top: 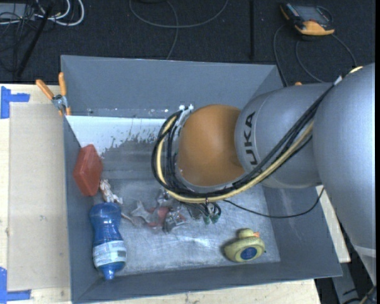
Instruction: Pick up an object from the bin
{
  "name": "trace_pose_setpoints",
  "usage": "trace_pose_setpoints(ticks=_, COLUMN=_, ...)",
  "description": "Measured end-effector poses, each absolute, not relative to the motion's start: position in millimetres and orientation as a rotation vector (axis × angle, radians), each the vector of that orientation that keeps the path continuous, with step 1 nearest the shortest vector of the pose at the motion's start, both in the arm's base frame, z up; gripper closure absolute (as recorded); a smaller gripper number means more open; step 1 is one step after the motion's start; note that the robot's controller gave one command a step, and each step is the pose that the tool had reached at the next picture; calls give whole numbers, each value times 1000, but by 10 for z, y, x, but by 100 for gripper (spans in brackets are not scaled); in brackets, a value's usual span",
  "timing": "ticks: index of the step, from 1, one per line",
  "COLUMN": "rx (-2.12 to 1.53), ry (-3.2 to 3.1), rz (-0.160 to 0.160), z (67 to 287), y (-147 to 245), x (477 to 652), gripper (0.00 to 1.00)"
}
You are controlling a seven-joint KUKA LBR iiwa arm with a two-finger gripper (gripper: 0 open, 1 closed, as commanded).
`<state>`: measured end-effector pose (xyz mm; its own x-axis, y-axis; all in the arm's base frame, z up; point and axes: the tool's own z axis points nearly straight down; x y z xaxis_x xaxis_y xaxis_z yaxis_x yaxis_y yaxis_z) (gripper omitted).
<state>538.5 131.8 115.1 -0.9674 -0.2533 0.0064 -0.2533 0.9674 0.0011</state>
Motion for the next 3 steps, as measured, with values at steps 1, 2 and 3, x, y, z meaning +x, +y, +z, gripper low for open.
trace_pose_setpoints(ticks=1, rx=399, ry=-3120, rz=-1, z=1579, y=1311, x=5424, gripper=100)
trace_pose_setpoints(ticks=2, rx=410, ry=-3105, rz=1, z=1936, y=1297, x=5427, gripper=100)
trace_pose_setpoints(ticks=3, rx=408, ry=-3114, rz=1, z=2654, y=1513, x=5539, gripper=100)
